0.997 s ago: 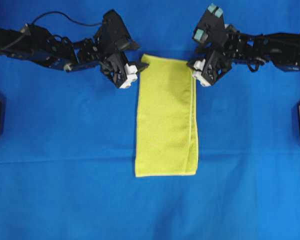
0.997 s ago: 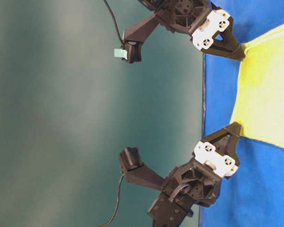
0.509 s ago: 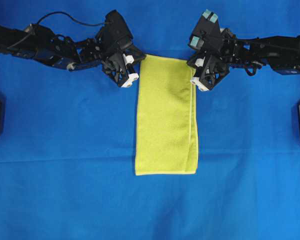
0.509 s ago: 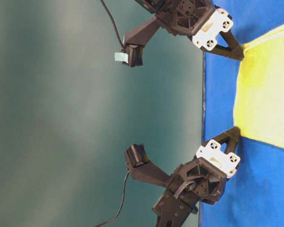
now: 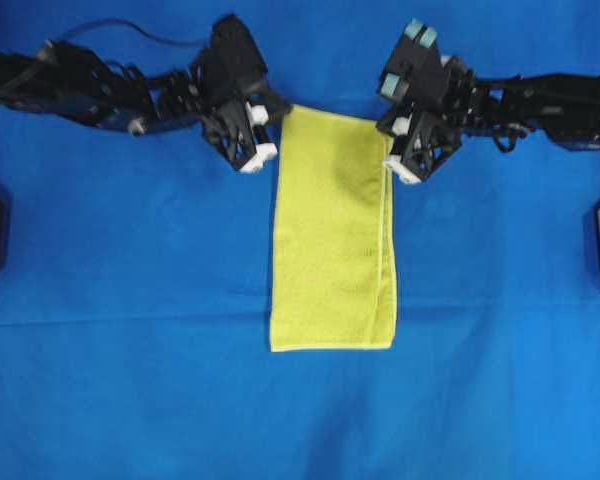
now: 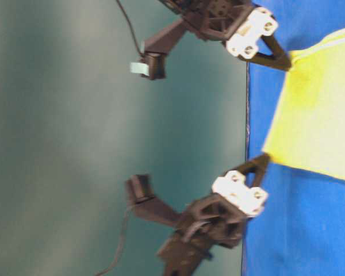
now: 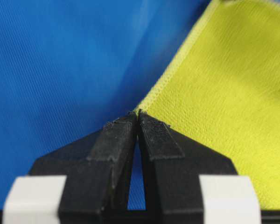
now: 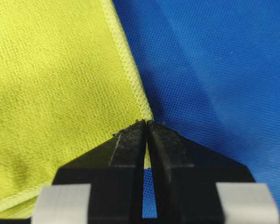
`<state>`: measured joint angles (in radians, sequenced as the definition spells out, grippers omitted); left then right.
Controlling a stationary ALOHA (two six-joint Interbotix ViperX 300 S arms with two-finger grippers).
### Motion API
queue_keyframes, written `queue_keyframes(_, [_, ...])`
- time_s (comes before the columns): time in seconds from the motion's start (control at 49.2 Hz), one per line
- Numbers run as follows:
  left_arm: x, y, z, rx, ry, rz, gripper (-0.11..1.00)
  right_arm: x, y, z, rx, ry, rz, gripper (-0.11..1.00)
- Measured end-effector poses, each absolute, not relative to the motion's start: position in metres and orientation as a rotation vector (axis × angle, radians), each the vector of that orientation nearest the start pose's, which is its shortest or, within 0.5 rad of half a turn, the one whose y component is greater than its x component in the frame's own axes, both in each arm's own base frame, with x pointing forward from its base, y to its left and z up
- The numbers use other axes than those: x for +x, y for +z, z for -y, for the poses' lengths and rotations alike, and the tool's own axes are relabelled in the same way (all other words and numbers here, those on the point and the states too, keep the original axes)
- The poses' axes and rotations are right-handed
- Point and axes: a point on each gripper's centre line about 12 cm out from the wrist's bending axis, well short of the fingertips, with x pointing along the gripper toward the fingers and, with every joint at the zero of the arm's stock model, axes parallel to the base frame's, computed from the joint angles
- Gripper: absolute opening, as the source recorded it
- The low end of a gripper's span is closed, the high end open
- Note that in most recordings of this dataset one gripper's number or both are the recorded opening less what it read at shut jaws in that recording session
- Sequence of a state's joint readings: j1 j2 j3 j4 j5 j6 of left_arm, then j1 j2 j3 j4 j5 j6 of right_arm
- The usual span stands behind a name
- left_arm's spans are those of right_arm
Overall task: Fold the yellow towel.
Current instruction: 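Pull the top corners down to the bottom edge, folding again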
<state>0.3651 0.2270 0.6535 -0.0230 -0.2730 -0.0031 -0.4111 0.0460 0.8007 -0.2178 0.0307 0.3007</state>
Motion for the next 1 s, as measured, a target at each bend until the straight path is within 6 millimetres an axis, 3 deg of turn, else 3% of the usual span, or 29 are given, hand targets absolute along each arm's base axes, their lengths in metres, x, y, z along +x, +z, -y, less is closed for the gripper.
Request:
queue_keyframes(0.142, [0.383,0.117,-0.147,-0.102,0.358,-0.591,0.02,0.317,0.116,0.139,0.253,-0.430,-0.836,0.03])
queue_keyframes(0.448, [0.377,0.114,-0.145,-0.103,0.356,-0.615,0.02,0.318,0.118,0.138,0.251,-0.427,-0.829,0.03])
queue_keyframes(0.631, [0.376,0.125,-0.138,-0.094,0.339,-0.611,0.02,0.317,0.134,0.130,0.242,-0.415,-0.813,0.03])
queue_keyframes(0.814, [0.376,0.141,-0.112,-0.080,0.278,-0.634,0.02,0.317,0.154,0.101,0.221,-0.357,-0.811,0.03])
queue_keyframes(0.997, [0.375,0.139,-0.066,-0.058,0.168,-0.690,0.02,0.322,0.165,0.050,0.229,-0.240,-0.807,0.03])
